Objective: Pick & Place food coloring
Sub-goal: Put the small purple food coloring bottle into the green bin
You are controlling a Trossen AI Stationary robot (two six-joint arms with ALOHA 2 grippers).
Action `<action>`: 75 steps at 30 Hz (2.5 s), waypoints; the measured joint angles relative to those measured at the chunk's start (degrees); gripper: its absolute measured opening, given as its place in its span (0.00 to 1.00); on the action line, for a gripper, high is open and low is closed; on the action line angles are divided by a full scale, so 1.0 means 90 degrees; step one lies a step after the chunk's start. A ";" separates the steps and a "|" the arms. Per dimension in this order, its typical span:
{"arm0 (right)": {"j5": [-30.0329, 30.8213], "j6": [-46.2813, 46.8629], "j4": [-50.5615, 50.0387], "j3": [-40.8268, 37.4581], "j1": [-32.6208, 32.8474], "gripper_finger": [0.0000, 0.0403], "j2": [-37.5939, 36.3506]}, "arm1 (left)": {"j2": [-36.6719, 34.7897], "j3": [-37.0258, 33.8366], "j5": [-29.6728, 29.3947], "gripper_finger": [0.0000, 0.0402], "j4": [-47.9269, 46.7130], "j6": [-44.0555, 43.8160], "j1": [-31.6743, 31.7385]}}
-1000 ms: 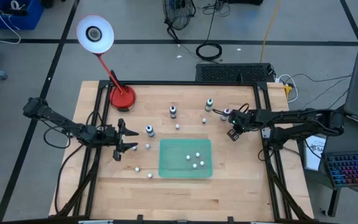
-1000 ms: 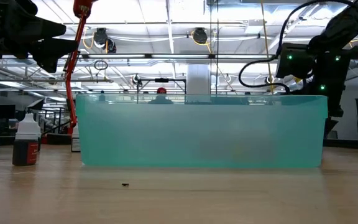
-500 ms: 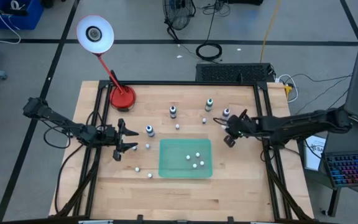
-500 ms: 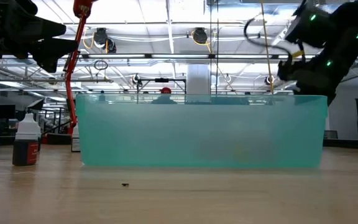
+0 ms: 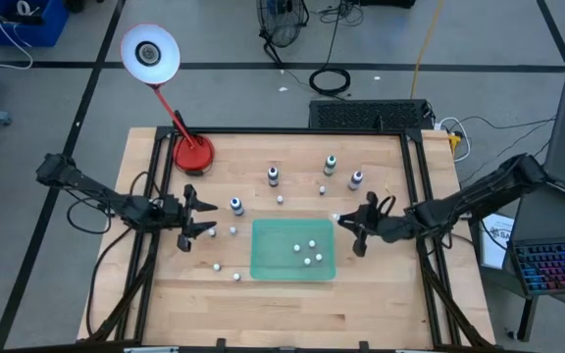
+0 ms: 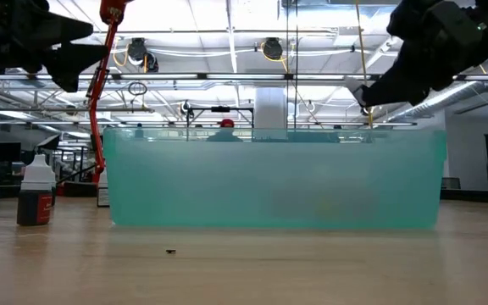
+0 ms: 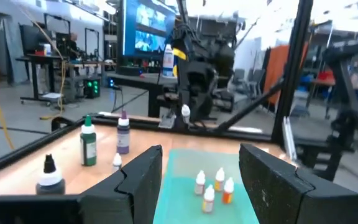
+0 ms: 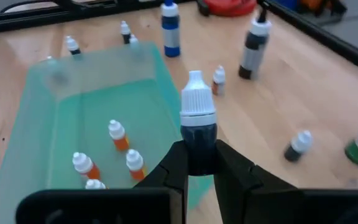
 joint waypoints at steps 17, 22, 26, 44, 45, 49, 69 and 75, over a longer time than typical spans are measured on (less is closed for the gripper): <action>-0.0080 -0.2450 0.3046 0.0005 -0.0167 0.09 0.1833 | 0.1967 0.1645 -0.0251 0.53 -0.0623 -0.0789 0.0791; -0.0443 -0.2537 0.3092 0.0007 -0.0370 0.09 0.1833 | 0.4171 0.3863 -0.0109 0.53 -0.2370 0.0225 0.0995; -0.0433 -0.2602 0.3055 0.0007 -0.0401 0.09 0.1833 | 0.5772 0.5375 -0.0085 0.53 -0.3478 0.1352 0.1015; -0.0421 -0.2429 0.3105 0.0007 0.0027 0.09 0.1838 | 0.9001 0.9240 0.0911 0.53 -0.5176 0.1642 0.1233; -0.0421 -0.2388 0.3088 0.0005 0.0027 0.09 0.1838 | 0.9076 0.9297 0.1108 0.53 -0.5148 0.1673 0.1246; -0.0437 -0.2350 0.2997 -0.0002 0.0031 0.09 0.1844 | 0.9226 0.9369 0.1219 0.53 -0.5156 0.1837 0.1253; -0.0399 -0.2385 0.3060 0.0005 0.0024 0.09 0.1835 | 0.9275 0.9372 0.1221 0.53 -0.5166 0.1446 0.1664; -0.0407 -0.2387 0.3057 0.0005 0.0024 0.09 0.1835 | 0.9275 0.9372 0.1434 0.53 -0.5159 0.1403 0.1664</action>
